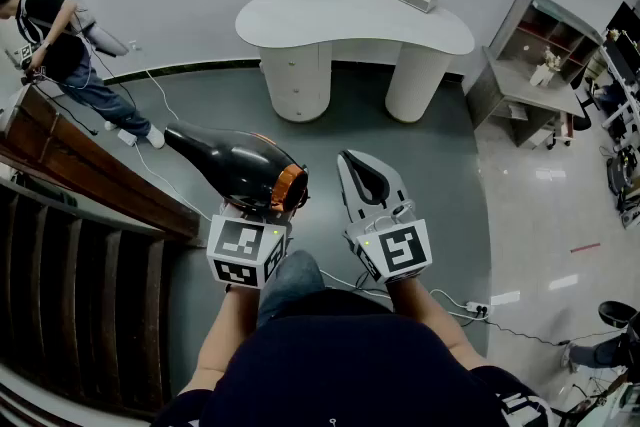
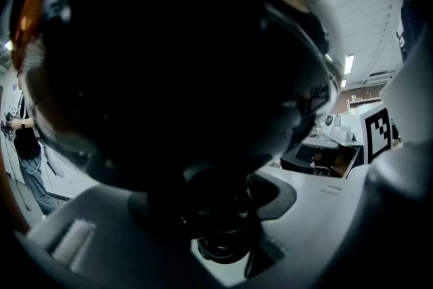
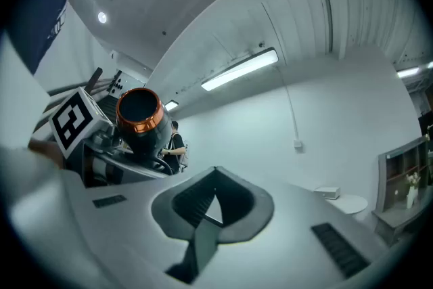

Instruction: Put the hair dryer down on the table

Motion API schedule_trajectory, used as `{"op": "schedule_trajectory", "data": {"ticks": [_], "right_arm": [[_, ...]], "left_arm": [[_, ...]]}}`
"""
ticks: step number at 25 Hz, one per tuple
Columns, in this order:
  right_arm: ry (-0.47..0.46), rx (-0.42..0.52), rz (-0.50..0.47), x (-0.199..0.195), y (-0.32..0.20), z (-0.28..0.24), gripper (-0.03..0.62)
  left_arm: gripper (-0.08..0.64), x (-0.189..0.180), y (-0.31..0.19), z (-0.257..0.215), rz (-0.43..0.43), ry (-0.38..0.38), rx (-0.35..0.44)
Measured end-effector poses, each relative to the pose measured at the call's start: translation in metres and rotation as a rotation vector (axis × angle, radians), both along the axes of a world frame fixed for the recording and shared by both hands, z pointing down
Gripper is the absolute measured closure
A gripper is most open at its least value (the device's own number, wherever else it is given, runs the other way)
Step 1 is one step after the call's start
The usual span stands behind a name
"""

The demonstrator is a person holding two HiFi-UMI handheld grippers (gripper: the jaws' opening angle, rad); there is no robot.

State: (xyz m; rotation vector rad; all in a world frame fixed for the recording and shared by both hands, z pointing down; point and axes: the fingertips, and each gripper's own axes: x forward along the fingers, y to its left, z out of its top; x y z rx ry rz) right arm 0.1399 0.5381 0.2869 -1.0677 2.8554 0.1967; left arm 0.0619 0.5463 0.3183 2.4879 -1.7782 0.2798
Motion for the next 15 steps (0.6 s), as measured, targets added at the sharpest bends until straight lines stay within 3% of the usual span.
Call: {"op": "schedule_trajectory", "data": {"ticks": [4, 9, 15], "right_arm": [[-0.042, -0.021, 0.007, -0.007, -0.023, 0.006, 0.58], [-0.017, -0.026, 0.006, -0.027, -0.069, 0.022, 0.58], [0.019, 0.006, 0.007, -0.074, -0.165, 0.02, 0.58]], "left_arm": [[0.322, -0.013, -0.018, 0.002, -0.003, 0.002, 0.027], [0.322, -0.036, -0.054, 0.017, -0.017, 0.032, 0.029], [0.322, -0.08, -0.144, 0.016, -0.022, 0.051, 0.051]]}}
